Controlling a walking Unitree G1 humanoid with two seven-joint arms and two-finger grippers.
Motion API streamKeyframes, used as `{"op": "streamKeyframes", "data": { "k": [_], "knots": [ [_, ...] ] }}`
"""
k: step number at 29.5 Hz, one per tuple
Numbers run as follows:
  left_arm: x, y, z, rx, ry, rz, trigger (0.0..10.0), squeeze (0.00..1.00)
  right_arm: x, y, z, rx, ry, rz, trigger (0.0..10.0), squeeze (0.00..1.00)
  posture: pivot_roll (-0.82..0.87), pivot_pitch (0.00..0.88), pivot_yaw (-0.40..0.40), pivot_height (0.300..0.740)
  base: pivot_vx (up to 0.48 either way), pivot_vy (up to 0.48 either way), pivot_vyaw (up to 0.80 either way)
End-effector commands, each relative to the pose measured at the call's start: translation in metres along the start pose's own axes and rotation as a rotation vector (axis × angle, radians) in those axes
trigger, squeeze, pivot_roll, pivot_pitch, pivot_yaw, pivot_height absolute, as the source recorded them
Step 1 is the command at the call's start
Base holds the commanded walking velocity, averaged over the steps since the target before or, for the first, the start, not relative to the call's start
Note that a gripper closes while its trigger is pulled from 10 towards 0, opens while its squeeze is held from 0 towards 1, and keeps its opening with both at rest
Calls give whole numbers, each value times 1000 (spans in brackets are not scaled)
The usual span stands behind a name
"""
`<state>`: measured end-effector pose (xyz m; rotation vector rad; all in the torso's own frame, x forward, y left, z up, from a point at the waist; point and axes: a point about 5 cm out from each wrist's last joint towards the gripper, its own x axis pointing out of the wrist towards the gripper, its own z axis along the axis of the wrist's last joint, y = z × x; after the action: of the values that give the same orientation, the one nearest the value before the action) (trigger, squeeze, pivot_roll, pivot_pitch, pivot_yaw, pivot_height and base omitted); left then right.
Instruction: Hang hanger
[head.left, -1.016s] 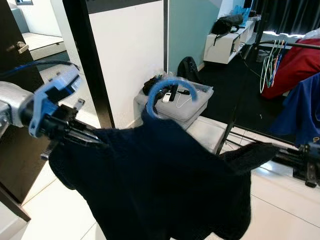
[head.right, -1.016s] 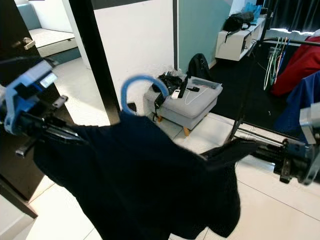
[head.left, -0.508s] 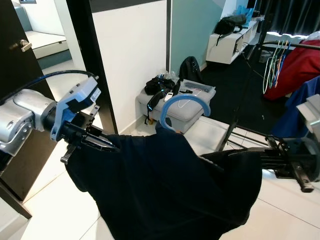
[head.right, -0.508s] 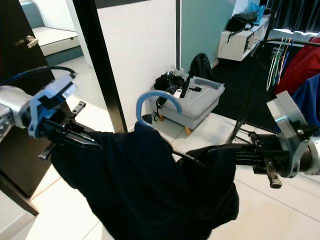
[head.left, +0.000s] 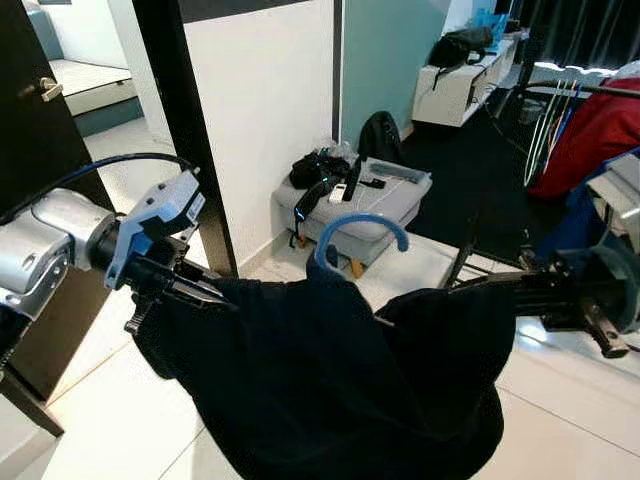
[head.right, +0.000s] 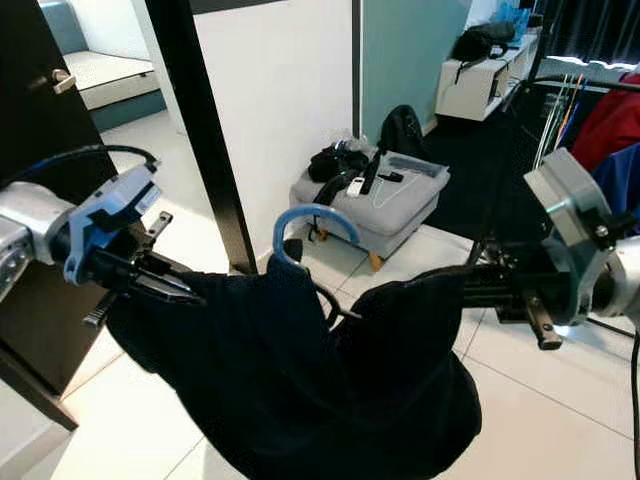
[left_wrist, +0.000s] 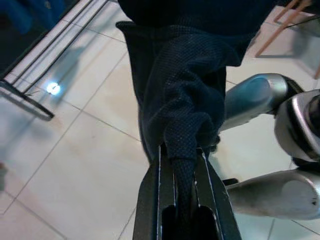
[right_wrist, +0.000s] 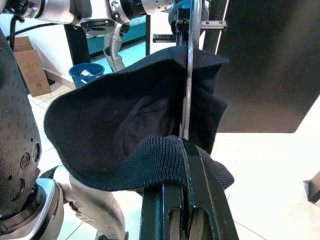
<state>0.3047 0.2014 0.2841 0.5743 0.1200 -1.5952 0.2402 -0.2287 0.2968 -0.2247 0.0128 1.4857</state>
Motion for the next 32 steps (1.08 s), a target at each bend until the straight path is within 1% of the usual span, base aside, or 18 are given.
{"op": "streamKeyframes", "data": {
  "k": [1,3,5,7,9,10,11,13,16,20,23,24,25,26,27,28,30,32],
  "knots": [
    [-19,9,10,45,-25,93,10000,0,-9,2,-1,-5,7,-54,0,0,-60,0,35,740,0,0,0],
    [-23,9,13,46,-35,98,10000,0,-13,3,-3,7,1,-78,0,0,-63,0,38,740,0,0,0],
    [-22,8,14,43,-37,82,10000,0,-12,4,-3,8,-1,-81,0,0,-63,0,38,740,0,0,0],
    [-18,3,14,39,-29,33,10000,0,-12,4,-2,5,-7,-86,0,0,-64,0,41,740,0,0,0],
    [-18,3,14,39,-29,33,10000,0,-12,4,-2,5,-7,-86,0,0,-64,0,41,740,0,0,0],
    [-11,2,12,45,-24,18,10000,0,-14,3,0,-5,-19,-106,0,0,-60,0,36,740,0,0,0],
    [-11,2,12,45,-24,18,10000,0,-14,3,0,-5,-19,-106,0,0,-60,0,36,740,0,0,0],
    [-6,4,9,55,-21,36,10000,0,-14,4,1,-12,-39,-127,0,0,-61,0,34,740,0,0,0],
    [-4,5,8,58,-18,46,10000,0,-14,5,1,-12,-48,-130,0,0,-63,0,36,740,0,0,0],
    [0,8,2,61,-9,75,10000,0,-9,10,-3,2,-55,-117,0,0,-62,0,41,740,0,0,0],
    [10,10,-4,63,-7,83,10000,0,1,13,-5,1,-87,-103,0,0,-65,0,38,740,0,0,0],
    [10,10,-4,63,-7,83,10000,0,1,13,-5,1,-87,-103,0,0,-65,0,38,740,0,0,0],
    [13,11,-5,63,-9,94,10000,0,7,14,-5,-4,-101,-93,0,0,-66,0,37,740,0,0,0],
    [18,14,-6,67,-12,127,10000,0,19,16,-5,-8,-122,-66,0,0,-67,0,37,740,0,0,0],
    [18,14,-6,67,-12,127,10000,0,19,16,-5,-8,-122,-66,0,0,-67,0,37,740,0,0,0],
    [20,20,-6,71,-21,186,10000,0,32,18,-9,-1,-126,-39,0,0,-65,0,34,740,0,0,0],
    [21,30,-5,74,-38,286,10000,0,49,22,-18,14,-104,-10,0,0,-65,0,34,740,0,0,0],
    [21,35,-4,71,-51,342,10000,0,58,25,-26,25,-83,-6,0,0,-65,0,34,740,0,0,0]
  ]
}}
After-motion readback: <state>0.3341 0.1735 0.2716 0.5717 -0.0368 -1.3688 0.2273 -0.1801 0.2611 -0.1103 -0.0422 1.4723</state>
